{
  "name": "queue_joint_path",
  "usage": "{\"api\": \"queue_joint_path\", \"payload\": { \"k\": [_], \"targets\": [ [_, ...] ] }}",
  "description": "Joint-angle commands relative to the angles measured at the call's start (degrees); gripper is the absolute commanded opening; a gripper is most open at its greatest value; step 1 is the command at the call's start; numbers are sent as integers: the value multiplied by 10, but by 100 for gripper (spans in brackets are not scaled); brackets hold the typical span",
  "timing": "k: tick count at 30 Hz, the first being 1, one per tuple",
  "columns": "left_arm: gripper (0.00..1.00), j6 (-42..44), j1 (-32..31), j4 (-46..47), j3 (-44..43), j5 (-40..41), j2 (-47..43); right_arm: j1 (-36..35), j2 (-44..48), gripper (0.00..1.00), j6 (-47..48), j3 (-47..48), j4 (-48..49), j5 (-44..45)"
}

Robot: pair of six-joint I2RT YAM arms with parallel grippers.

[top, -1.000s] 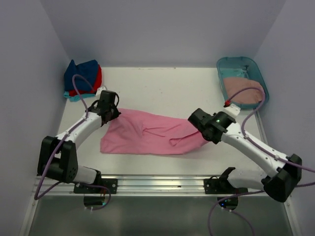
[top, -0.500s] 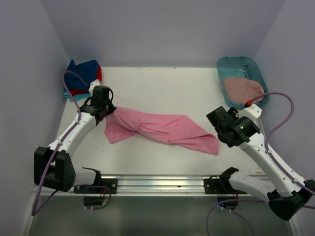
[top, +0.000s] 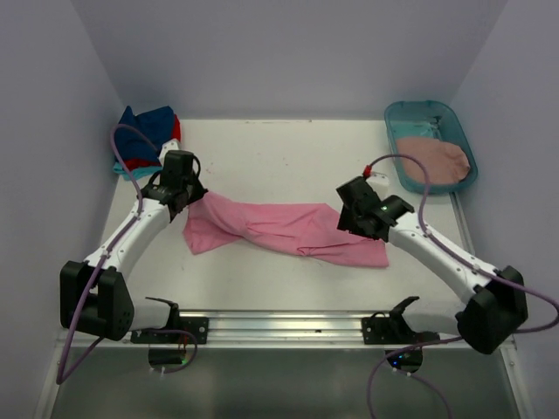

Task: Fold and stack the t-shirts
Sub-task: Flatten out the tshirt

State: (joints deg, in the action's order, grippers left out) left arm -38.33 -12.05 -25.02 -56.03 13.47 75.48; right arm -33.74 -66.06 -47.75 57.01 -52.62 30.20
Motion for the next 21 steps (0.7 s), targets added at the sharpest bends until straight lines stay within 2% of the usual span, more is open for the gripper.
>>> {"api": "queue_joint_path", "payload": {
  "k": [1,4,8,12,21],
  "targets": [
    [0,9,5,6,-16,-8,-1,-19,-97,61,92,-1,157,-157],
    [0,7,5,9,-10,-12,-1,-42,-153,60,100,20,198,-201],
    [0,6,4,10,-4,-11,-3,-92,-239,58,93,75,199,-210],
    [0,7,5,13,0,-11,-7,-121,-284,56,85,100,205,-218],
    [0,5,5,22,13,-16,-10,-147,-315,51,58,121,173,-186]
  ]
}}
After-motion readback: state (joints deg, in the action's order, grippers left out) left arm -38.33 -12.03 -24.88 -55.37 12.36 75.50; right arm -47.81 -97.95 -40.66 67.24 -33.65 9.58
